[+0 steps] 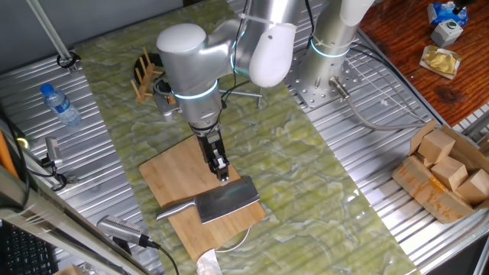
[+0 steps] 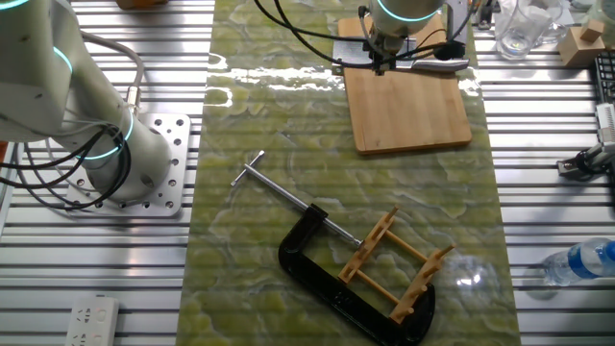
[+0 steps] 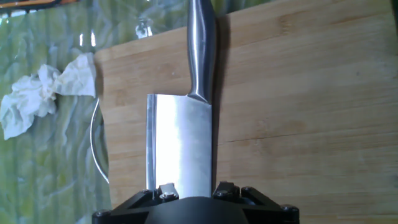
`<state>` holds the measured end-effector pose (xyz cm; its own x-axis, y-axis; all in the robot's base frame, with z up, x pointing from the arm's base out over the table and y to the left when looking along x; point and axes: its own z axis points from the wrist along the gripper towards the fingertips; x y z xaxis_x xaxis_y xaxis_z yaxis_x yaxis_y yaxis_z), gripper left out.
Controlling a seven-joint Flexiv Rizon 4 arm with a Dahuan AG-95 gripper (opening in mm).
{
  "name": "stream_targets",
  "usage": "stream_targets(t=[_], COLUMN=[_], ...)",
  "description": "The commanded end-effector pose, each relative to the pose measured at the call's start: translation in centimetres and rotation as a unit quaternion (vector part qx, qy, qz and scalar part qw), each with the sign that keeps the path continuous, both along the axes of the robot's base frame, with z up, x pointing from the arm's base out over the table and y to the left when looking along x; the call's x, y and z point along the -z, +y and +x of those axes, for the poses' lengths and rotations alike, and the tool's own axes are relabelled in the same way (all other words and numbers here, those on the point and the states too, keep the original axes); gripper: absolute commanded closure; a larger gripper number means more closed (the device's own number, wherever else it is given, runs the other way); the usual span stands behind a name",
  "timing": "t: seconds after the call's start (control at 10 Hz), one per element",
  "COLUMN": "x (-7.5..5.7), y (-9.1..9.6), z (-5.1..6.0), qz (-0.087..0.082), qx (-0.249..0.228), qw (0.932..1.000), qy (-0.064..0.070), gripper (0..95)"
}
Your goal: Put the knife on the knife rack
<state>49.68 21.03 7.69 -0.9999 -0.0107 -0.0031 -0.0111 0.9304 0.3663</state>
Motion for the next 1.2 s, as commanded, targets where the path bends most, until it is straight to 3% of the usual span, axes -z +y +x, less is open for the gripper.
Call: stream_targets(t=[0.1, 0.2, 0.4, 0.8, 1.2], x=[0.02, 0.02, 0.02, 0.02, 0.02], y=[0.06, 0.06, 0.06, 0.06, 0.06], z=[0.16, 0.16, 0.16, 0.16, 0.16], qz=[0.002, 0.002, 0.002, -0.002, -0.001], qx=[-0.027, -0.044, -0.057, -0.073, -0.051], qw=[0.9996, 0.9988, 0.9981, 0.9972, 0.9985], qy=[0.008, 0.019, 0.025, 0.018, 0.020], gripper=[57.0, 57.0, 57.0, 57.0, 57.0])
